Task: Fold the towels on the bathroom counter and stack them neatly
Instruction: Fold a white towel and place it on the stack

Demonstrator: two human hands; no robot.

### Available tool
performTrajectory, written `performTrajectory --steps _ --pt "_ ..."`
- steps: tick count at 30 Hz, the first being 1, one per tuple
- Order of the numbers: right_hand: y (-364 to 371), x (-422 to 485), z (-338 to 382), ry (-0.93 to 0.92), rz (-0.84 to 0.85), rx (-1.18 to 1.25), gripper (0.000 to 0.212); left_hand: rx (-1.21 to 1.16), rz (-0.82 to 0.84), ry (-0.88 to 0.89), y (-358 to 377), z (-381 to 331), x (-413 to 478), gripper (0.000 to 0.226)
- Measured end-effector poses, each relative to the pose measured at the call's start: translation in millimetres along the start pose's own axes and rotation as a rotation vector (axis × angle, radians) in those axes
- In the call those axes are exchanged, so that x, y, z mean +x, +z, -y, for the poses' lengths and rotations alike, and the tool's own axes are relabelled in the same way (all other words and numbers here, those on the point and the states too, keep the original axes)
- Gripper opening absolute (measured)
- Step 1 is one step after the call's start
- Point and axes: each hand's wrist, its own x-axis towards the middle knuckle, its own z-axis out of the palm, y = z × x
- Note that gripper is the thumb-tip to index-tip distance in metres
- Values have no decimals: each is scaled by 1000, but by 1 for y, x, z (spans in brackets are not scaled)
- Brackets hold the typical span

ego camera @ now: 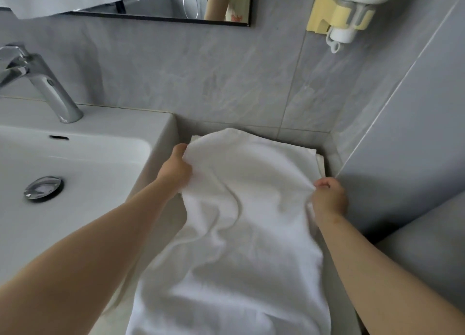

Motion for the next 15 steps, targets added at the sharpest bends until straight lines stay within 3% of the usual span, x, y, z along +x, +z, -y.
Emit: performTrajectory --steps 4,7,10,12,15 --pt "-1 1 -2 -17 139 -103 24 198 11 -1 10 -14 1 68" --pt "3 11 7 -60 177 -41 14 306 -12 54 10 -28 11 51" --pt "9 23 15 -51 259 29 13 122 7 34 11 -35 27 33" --pt "14 30 16 -29 318 -9 14 -60 14 -3 14 -33 36 33" --pt "22 38 16 -57 356 -130 37 -147 -10 27 17 -31 46 45"
